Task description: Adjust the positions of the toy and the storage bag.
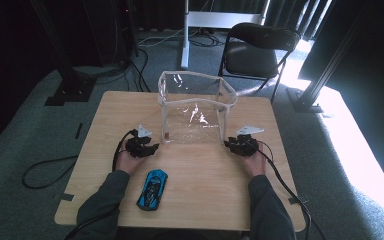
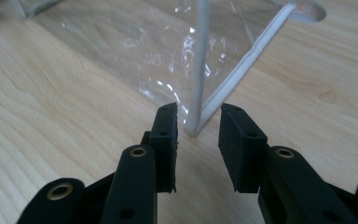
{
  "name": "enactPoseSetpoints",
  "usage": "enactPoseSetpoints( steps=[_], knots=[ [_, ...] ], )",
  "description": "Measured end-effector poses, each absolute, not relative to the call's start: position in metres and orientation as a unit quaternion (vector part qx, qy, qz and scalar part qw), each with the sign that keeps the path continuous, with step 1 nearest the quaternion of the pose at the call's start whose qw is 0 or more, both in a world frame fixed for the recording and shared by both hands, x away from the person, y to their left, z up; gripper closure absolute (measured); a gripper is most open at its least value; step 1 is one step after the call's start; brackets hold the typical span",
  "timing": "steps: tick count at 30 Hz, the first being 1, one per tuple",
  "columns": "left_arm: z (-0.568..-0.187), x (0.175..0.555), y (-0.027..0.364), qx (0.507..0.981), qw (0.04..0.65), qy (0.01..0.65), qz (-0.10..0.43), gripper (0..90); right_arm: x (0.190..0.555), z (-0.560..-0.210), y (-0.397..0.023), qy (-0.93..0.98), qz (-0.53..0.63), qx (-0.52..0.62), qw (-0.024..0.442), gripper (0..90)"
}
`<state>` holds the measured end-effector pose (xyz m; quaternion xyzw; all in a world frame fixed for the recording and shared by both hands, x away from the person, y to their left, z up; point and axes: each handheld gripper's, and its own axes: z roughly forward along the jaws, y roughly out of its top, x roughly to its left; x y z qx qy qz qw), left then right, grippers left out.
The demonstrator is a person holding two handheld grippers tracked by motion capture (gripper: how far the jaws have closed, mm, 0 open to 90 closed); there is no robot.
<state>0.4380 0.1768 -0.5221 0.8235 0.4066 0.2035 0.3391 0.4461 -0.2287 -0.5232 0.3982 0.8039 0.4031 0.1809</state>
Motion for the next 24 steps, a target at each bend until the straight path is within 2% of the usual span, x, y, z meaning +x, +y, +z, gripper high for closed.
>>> enactPoseSetpoints(
  steps=[4, 11, 14, 17, 24],
  knots=[
    [-0.519, 0.445, 0.17, 0.826, 0.341, 0.4, 0.204, 58.0, 0.451, -0.522, -0.227, 0.804, 0.406, 0.397, 0.178, 74.0],
    [-0.518, 0.453, 0.154, 0.833, 0.339, 0.386, 0.208, 64.0, 0.456, -0.523, -0.219, 0.805, 0.407, 0.393, 0.177, 78.6],
    [-0.518, 0.454, 0.149, 0.835, 0.333, 0.382, 0.215, 73.7, 0.456, -0.523, -0.215, 0.806, 0.402, 0.393, 0.185, 85.6],
    [-0.518, 0.454, 0.144, 0.84, 0.33, 0.372, 0.215, 85.3, 0.457, -0.523, -0.216, 0.807, 0.402, 0.391, 0.185, 87.3],
    [-0.516, 0.45, 0.144, 0.846, 0.324, 0.366, 0.212, 87.1, 0.451, -0.523, -0.216, 0.811, 0.4, 0.383, 0.189, 87.7]
  ],
)
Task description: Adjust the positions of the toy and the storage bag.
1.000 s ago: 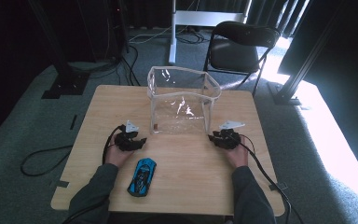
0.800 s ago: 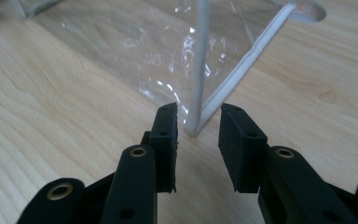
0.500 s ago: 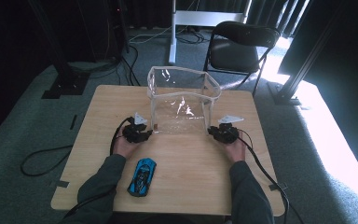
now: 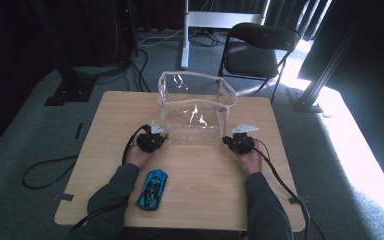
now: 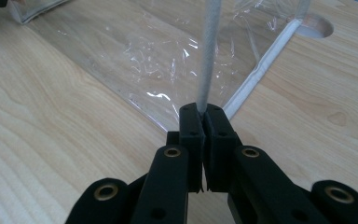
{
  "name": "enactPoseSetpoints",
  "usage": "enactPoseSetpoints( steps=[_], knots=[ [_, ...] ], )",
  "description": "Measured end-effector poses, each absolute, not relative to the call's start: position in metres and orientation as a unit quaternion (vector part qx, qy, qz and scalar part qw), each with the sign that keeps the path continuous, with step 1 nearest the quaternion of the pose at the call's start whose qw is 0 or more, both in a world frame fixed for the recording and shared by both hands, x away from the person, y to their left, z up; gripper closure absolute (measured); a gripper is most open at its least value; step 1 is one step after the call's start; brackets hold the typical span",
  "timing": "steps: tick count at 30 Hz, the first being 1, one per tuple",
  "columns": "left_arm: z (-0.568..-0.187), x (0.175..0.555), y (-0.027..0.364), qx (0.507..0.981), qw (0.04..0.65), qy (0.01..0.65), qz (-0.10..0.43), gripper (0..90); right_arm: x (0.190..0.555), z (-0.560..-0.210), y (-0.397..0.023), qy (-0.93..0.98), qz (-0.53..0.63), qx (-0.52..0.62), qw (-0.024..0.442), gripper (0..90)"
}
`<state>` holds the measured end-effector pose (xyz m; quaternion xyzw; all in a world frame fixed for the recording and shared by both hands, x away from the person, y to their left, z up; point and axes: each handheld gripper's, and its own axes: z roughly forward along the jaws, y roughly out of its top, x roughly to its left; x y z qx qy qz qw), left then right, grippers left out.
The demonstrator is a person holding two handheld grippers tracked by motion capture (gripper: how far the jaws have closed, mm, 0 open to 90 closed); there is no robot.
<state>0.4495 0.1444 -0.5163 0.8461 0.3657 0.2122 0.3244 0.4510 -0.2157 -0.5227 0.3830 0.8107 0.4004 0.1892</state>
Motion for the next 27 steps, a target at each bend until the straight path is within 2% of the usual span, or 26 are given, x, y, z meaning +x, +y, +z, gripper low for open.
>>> enactPoseSetpoints(
  steps=[25, 26, 27],
  knots=[
    [-0.515, 0.423, 0.149, 0.856, 0.325, 0.349, 0.199, 86.6, 0.418, -0.524, -0.217, 0.819, 0.402, 0.36, 0.197, 87.4],
    [-0.515, 0.423, 0.15, 0.855, 0.327, 0.35, 0.198, 85.5, 0.418, -0.524, -0.217, 0.818, 0.403, 0.36, 0.195, 86.9],
    [-0.515, 0.423, 0.151, 0.852, 0.332, 0.354, 0.196, 80.6, 0.419, -0.524, -0.218, 0.819, 0.402, 0.361, 0.194, 84.7]
  ],
)
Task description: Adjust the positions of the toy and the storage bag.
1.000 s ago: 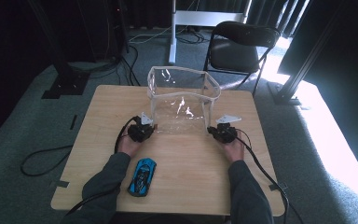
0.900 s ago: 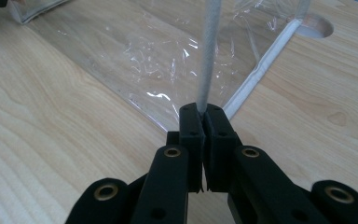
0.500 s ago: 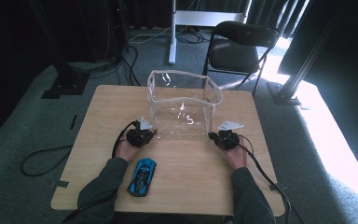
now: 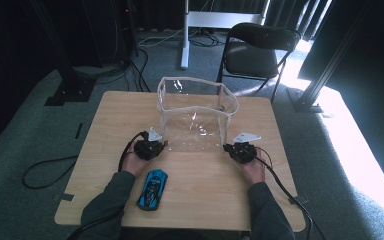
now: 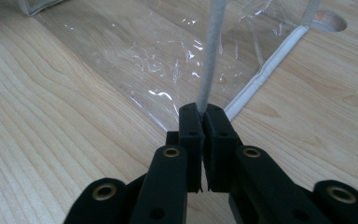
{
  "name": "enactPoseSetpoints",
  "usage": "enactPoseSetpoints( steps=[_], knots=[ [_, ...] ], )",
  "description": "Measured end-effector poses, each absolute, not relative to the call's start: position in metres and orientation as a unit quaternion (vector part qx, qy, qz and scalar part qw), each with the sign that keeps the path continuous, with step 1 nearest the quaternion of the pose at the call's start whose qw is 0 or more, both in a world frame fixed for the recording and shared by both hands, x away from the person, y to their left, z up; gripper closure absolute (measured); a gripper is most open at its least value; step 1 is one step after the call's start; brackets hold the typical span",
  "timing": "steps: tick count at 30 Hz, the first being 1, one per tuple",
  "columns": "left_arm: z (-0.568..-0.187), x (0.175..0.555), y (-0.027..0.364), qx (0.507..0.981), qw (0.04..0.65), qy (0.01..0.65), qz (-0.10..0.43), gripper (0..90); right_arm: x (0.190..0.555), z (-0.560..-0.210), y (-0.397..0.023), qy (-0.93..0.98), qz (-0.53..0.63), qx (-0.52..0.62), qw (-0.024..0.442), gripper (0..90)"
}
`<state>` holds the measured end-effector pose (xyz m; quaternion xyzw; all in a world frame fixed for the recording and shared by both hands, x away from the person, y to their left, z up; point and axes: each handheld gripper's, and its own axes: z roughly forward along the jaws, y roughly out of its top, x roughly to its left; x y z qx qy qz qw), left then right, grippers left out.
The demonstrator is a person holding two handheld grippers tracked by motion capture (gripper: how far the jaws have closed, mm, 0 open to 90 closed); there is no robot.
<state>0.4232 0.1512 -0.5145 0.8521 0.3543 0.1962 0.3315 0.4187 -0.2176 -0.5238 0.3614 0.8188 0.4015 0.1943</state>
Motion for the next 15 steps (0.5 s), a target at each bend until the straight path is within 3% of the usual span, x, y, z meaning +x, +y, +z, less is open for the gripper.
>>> enactPoseSetpoints(
  steps=[3, 4, 6, 10, 15],
  knots=[
    [-0.511, 0.42, 0.157, 0.847, 0.336, 0.364, 0.192, 71.1, 0.418, -0.524, -0.218, 0.819, 0.402, 0.365, 0.187, 66.2],
    [-0.511, 0.42, 0.157, 0.847, 0.336, 0.364, 0.192, 68.2, 0.418, -0.524, -0.218, 0.819, 0.402, 0.365, 0.187, 66.2],
    [-0.508, 0.412, 0.165, 0.845, 0.334, 0.372, 0.191, 63.5, 0.414, -0.524, -0.217, 0.821, 0.389, 0.37, 0.193, 57.6],
    [-0.509, 0.396, 0.18, 0.844, 0.325, 0.382, 0.192, 56.9, 0.404, -0.524, -0.218, 0.823, 0.381, 0.372, 0.199, 52.5],
    [-0.515, 0.382, 0.194, 0.843, 0.319, 0.393, 0.182, 54.7, 0.393, -0.523, -0.217, 0.825, 0.38, 0.367, 0.199, 49.6]
  ],
)
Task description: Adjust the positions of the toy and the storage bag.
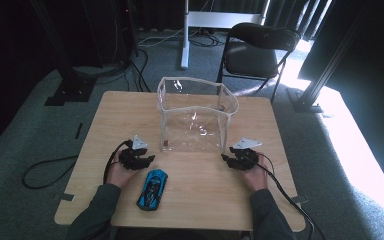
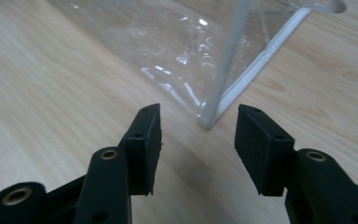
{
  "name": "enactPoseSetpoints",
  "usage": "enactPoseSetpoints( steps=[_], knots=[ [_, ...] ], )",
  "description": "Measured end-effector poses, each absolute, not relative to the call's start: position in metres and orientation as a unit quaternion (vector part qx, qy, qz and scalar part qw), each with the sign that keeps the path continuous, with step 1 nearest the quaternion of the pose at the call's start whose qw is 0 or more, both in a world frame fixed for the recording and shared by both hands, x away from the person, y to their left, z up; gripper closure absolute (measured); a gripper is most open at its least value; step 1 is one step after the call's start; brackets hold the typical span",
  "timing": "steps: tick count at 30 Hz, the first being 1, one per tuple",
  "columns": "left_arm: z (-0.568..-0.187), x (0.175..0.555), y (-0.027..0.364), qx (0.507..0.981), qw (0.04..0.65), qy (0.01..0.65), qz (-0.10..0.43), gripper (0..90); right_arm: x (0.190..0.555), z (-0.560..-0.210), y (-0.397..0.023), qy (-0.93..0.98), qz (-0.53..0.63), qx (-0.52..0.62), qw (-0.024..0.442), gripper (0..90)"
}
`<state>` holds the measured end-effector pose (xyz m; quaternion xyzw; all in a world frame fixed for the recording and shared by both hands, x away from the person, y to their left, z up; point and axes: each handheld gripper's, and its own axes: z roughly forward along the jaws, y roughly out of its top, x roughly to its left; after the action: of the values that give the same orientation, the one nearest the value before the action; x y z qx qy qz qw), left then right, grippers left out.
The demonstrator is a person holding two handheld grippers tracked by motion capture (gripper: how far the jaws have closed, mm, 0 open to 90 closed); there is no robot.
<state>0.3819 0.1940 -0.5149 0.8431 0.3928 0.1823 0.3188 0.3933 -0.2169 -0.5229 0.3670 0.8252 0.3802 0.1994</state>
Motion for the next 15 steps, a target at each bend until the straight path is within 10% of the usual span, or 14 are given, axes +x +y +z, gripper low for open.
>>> enactPoseSetpoints(
  steps=[15],
  knots=[
    [-0.528, 0.332, 0.222, 0.859, 0.286, 0.396, 0.153, 49.0, 0.378, -0.526, -0.211, 0.834, 0.376, 0.349, 0.202, 47.0]
  ],
)
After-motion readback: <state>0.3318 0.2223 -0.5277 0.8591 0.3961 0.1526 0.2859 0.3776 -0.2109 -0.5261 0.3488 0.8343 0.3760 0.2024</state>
